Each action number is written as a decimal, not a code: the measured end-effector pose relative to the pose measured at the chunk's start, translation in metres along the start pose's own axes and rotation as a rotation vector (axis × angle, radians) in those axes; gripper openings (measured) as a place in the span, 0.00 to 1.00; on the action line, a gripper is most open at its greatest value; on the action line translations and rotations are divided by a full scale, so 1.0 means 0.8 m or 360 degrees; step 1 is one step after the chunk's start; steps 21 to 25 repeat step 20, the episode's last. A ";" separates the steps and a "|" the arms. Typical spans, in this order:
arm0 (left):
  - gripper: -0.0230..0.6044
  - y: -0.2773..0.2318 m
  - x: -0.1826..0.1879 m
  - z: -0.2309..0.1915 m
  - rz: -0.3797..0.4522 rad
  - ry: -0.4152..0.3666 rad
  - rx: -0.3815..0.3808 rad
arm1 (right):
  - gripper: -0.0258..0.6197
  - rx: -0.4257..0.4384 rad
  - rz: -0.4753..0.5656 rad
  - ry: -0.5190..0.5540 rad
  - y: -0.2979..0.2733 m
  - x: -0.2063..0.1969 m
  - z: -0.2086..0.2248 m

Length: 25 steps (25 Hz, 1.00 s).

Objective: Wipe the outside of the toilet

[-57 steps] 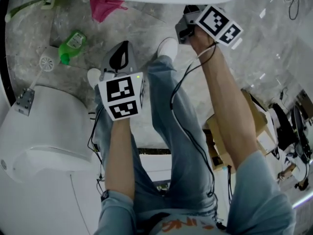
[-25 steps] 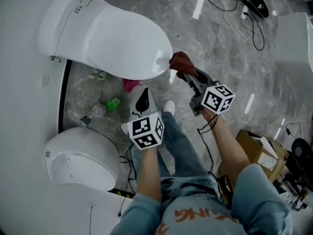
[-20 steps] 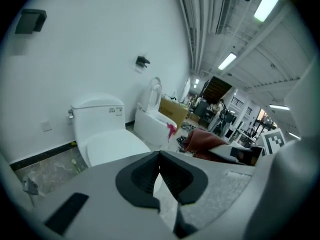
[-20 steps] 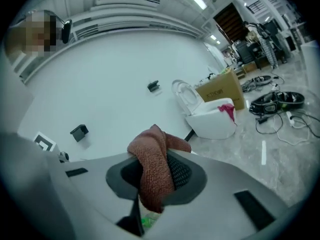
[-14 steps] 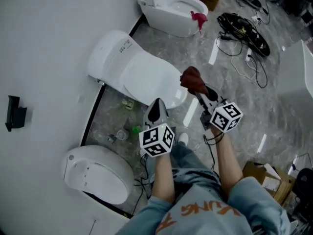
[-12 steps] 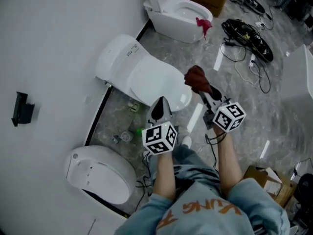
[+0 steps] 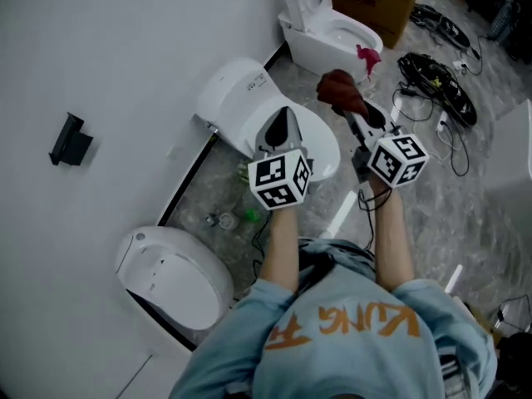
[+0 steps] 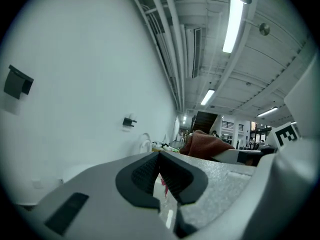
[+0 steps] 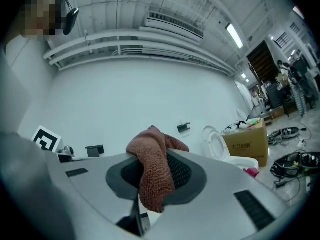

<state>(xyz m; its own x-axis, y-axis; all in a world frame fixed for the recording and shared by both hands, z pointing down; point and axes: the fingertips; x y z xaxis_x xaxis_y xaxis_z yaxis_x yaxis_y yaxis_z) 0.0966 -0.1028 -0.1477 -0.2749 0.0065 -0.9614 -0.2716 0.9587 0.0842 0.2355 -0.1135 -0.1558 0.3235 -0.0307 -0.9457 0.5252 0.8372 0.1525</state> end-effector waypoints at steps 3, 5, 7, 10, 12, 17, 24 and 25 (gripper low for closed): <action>0.04 -0.007 0.020 -0.011 0.0035 -0.0047 0.0001 | 0.14 -0.0010 0.0030 0.0110 -0.020 0.016 -0.011; 0.04 -0.017 0.032 -0.016 0.0041 -0.0068 0.0012 | 0.14 -0.0022 0.0031 0.0162 -0.033 0.024 -0.011; 0.04 -0.025 0.039 -0.019 0.0036 -0.0081 0.0033 | 0.14 -0.0028 0.0015 0.0196 -0.041 0.030 -0.008; 0.04 -0.020 0.041 -0.028 0.0021 -0.0098 0.0043 | 0.14 -0.0047 0.0009 0.0207 -0.042 0.028 -0.013; 0.04 -0.011 0.040 -0.043 0.0030 -0.0089 0.0045 | 0.14 -0.0047 0.0015 0.0221 -0.044 0.020 -0.027; 0.04 -0.030 0.040 -0.044 0.0011 -0.0087 0.0046 | 0.14 -0.0050 0.0008 0.0262 -0.056 0.027 -0.017; 0.04 -0.052 0.042 -0.042 0.0008 -0.0088 0.0051 | 0.14 -0.0034 -0.0003 0.0289 -0.071 0.035 -0.004; 0.04 -0.052 0.042 -0.042 0.0008 -0.0088 0.0051 | 0.14 -0.0034 -0.0003 0.0289 -0.071 0.035 -0.004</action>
Point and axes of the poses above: the fingertips, and each gripper's own axes: y backward along the fingers, z to its right, x out of its top, and after that the axes turned 8 degrees about z, right-handed
